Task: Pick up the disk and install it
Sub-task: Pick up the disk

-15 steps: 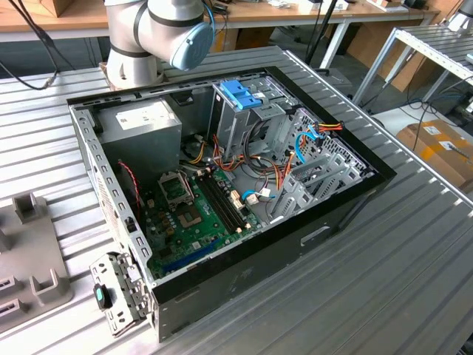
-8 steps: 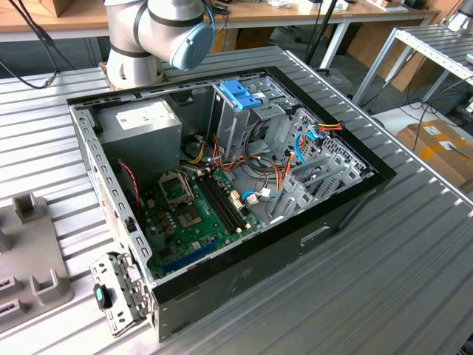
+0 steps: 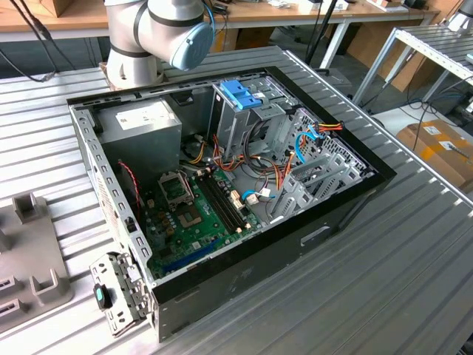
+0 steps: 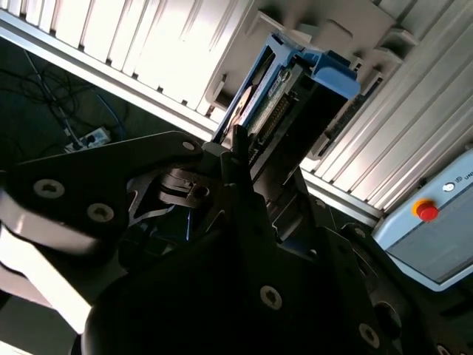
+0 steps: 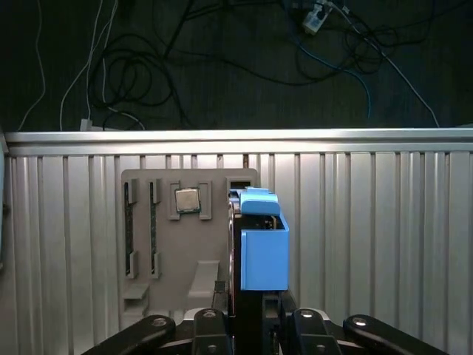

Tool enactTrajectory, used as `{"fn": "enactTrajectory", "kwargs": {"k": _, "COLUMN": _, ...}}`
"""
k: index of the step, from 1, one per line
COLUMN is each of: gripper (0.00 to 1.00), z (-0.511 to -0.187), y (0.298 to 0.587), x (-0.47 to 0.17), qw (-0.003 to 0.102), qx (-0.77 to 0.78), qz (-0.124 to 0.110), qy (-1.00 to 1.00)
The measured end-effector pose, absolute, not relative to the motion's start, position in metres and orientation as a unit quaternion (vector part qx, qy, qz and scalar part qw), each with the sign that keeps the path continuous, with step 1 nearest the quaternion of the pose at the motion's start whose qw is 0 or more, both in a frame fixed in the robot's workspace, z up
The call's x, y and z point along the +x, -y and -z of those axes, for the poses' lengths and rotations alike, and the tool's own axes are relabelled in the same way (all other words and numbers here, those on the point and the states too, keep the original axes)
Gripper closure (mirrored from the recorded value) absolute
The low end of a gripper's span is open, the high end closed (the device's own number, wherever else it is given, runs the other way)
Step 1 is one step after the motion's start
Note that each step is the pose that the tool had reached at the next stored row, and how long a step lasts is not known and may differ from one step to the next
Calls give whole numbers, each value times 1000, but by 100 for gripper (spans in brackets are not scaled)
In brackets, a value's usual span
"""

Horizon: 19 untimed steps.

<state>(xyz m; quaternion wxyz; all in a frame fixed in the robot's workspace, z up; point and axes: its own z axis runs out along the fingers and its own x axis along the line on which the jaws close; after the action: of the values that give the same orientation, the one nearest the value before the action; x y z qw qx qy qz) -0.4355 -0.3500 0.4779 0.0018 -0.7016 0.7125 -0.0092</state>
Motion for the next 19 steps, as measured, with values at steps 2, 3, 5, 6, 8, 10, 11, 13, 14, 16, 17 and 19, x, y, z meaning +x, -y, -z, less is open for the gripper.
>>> {"fn": "enactTrajectory", "kwargs": {"k": 2, "gripper": 65, "z": -482, "y": 350, "x": -436, "qw": 2, "qx": -702, "qz": 9, "qy": -712}}
{"fn": "enactTrajectory", "kwargs": {"k": 3, "gripper": 65, "z": -484, "y": 350, "x": -436, "qw": 2, "qx": -702, "qz": 9, "qy": -712}}
{"fn": "enactTrajectory", "kwargs": {"k": 5, "gripper": 65, "z": -486, "y": 350, "x": -436, "qw": 2, "qx": -702, "qz": 9, "qy": -712}}
{"fn": "enactTrajectory", "kwargs": {"k": 6, "gripper": 65, "z": -487, "y": 350, "x": -436, "qw": 2, "qx": -702, "qz": 9, "qy": -712}}
{"fn": "enactTrajectory", "kwargs": {"k": 8, "gripper": 65, "z": -487, "y": 350, "x": -435, "qw": 2, "qx": -702, "qz": 9, "qy": -712}}
{"fn": "enactTrajectory", "kwargs": {"k": 10, "gripper": 65, "z": -487, "y": 350, "x": -436, "qw": 2, "qx": -702, "qz": 9, "qy": -712}}
{"fn": "enactTrajectory", "kwargs": {"k": 11, "gripper": 65, "z": -487, "y": 350, "x": -436, "qw": 2, "qx": -702, "qz": 9, "qy": -712}}
{"fn": "enactTrajectory", "kwargs": {"k": 13, "gripper": 65, "z": -487, "y": 350, "x": -436, "qw": 2, "qx": -702, "qz": 9, "qy": -712}}
{"fn": "enactTrajectory", "kwargs": {"k": 14, "gripper": 65, "z": -487, "y": 350, "x": -436, "qw": 2, "qx": -702, "qz": 9, "qy": -712}}
{"fn": "enactTrajectory", "kwargs": {"k": 16, "gripper": 65, "z": -487, "y": 350, "x": -435, "qw": 2, "qx": -702, "qz": 9, "qy": -712}}
{"fn": "enactTrajectory", "kwargs": {"k": 17, "gripper": 65, "z": -487, "y": 350, "x": -435, "qw": 2, "qx": -702, "qz": 9, "qy": -712}}
{"fn": "enactTrajectory", "kwargs": {"k": 19, "gripper": 65, "z": -487, "y": 350, "x": -434, "qw": 2, "qx": -702, "qz": 9, "qy": -712}}
